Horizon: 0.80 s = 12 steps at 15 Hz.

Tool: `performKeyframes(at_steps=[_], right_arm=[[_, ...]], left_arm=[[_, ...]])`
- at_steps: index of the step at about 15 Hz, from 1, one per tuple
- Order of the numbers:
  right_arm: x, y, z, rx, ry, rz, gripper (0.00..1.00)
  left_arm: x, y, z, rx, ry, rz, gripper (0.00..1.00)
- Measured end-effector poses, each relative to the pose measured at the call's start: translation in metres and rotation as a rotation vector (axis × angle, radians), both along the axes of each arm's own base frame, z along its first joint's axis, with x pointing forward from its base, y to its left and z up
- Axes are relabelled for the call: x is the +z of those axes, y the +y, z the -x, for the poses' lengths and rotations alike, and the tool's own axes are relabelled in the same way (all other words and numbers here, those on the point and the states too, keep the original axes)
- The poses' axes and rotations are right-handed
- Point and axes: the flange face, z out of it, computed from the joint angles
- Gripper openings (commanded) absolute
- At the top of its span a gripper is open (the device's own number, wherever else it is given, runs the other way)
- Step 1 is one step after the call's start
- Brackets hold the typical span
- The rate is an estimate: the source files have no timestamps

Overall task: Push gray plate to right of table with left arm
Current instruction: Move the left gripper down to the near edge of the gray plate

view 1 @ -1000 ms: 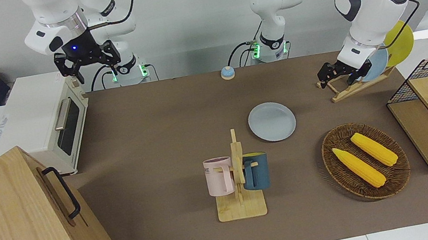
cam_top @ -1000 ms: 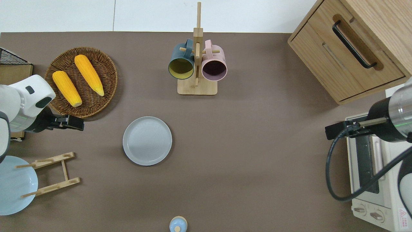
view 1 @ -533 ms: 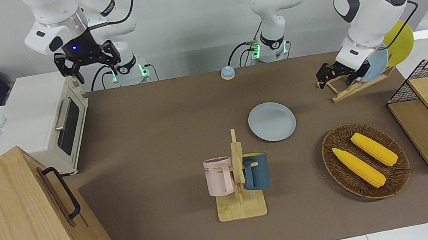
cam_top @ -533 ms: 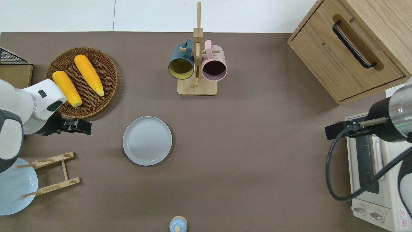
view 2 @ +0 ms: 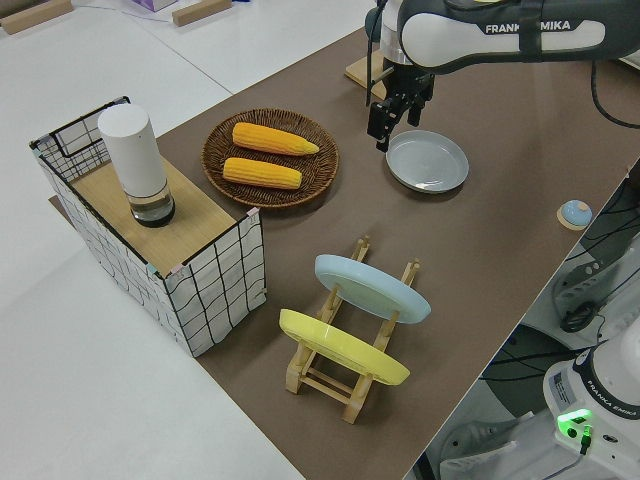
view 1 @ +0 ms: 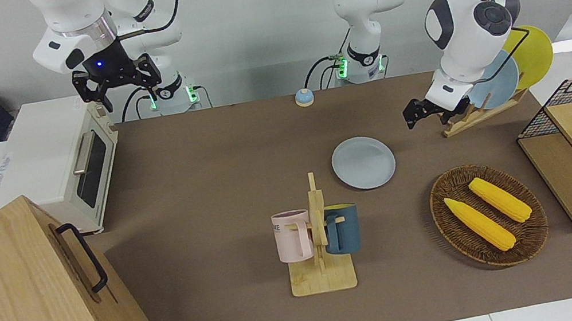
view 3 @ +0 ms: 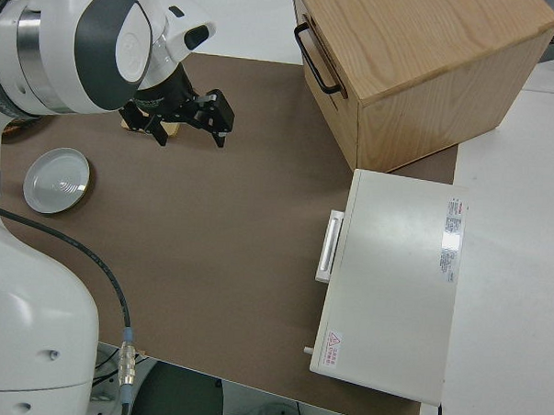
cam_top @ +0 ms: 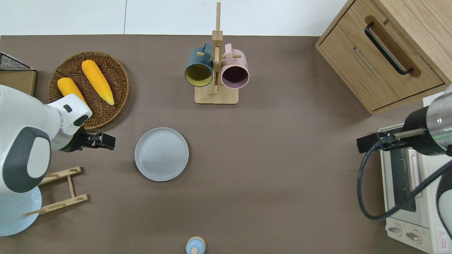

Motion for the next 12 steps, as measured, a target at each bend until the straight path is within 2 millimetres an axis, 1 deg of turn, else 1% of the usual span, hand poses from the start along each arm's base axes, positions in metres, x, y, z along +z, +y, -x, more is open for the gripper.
performKeyframes(at_steps=[4,6,12], right_arm=[[0.0,0.0,0.0,0.0,0.0,0.0,0.983],[0.0,0.0,0.0,0.0,0.0,0.0,0.983],[0.0,0.0,0.0,0.0,0.0,0.0,0.983]], left_arm=[[-0.028,-0.03,0.008,0.028,-0.014,-0.009,1.0],[-0.043,-0.041,0.013,0.037,-0.025,-0.012,1.0],[-0.092,-0.043,0.032,0.04,-0.057,-0.013,1.0]])
